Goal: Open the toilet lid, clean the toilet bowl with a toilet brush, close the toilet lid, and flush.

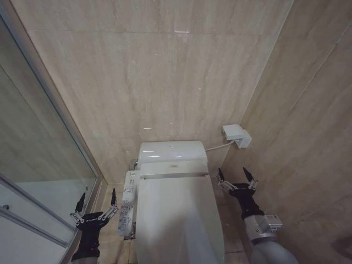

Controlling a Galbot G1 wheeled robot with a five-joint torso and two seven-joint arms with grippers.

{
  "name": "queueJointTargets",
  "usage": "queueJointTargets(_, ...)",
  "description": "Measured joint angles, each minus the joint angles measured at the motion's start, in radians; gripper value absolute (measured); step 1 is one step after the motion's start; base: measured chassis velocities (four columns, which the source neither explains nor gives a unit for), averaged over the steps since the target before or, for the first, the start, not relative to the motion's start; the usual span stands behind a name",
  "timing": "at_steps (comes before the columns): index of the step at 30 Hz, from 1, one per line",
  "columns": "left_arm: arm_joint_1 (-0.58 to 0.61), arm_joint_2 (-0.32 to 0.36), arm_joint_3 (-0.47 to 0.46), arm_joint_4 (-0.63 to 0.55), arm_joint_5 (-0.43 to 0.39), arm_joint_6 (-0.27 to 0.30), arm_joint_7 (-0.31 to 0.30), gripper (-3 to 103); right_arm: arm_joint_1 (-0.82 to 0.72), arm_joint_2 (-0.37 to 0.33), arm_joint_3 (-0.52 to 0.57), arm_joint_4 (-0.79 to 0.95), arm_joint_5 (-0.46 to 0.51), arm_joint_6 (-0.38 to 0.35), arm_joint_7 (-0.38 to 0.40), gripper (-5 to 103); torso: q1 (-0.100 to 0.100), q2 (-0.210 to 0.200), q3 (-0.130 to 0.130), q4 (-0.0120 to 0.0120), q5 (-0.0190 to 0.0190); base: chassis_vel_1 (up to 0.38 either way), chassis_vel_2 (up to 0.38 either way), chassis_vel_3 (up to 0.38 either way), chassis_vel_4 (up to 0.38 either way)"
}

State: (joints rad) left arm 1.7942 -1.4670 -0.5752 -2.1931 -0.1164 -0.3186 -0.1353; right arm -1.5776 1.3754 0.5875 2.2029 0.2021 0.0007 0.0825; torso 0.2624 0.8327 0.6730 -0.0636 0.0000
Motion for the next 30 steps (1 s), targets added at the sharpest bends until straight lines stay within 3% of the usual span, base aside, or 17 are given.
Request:
queueJointTargets(14,-0.009,0.002,0.000,0.002,-0.002,0.005,0.001,100,0.000,0.000,0.000,0.000,0.000,0.000,0.000,100,0.000,0.000,0.000,0.0000,0.0001,0.000,0.000,0.000,0.000)
queueJointTargets(19,-0.108,0.029,-0.015,0.045,-0.043,0.087,0.023,100,0.000,0.000,0.000,0.000,0.000,0.000,0.000,100,0.000,0.000,0.000,-0.0001,-0.0002,0.000,0.000,0.000,0.000)
queueJointTargets(21,-0.188,0.052,-0.028,0.081,-0.077,0.153,0.041,100,0.000,0.000,0.000,0.000,0.000,0.000,0.000,100,0.000,0.000,0.000,0.0001,-0.0003,0.000,0.000,0.000,0.000)
queueJointTargets(22,-0.188,0.052,-0.028,0.081,-0.077,0.153,0.041,100,0.000,0.000,0.000,0.000,0.000,0.000,0.000,100,0.000,0.000,0.000,0.0001,-0.0003,0.000,0.000,0.000,0.000)
queueJointTargets(25,-0.309,0.086,-0.045,0.132,-0.127,0.253,0.068,100,0.000,0.000,0.000,0.000,0.000,0.000,0.000,100,0.000,0.000,0.000,0.0000,-0.0003,0.000,0.000,0.000,0.000)
queueJointTargets(30,-0.387,0.107,-0.057,0.166,-0.159,0.316,0.086,100,0.000,0.000,0.000,0.000,0.000,0.000,0.000,100,0.000,0.000,0.000,-0.0001,-0.0002,0.000,0.000,0.000,0.000)
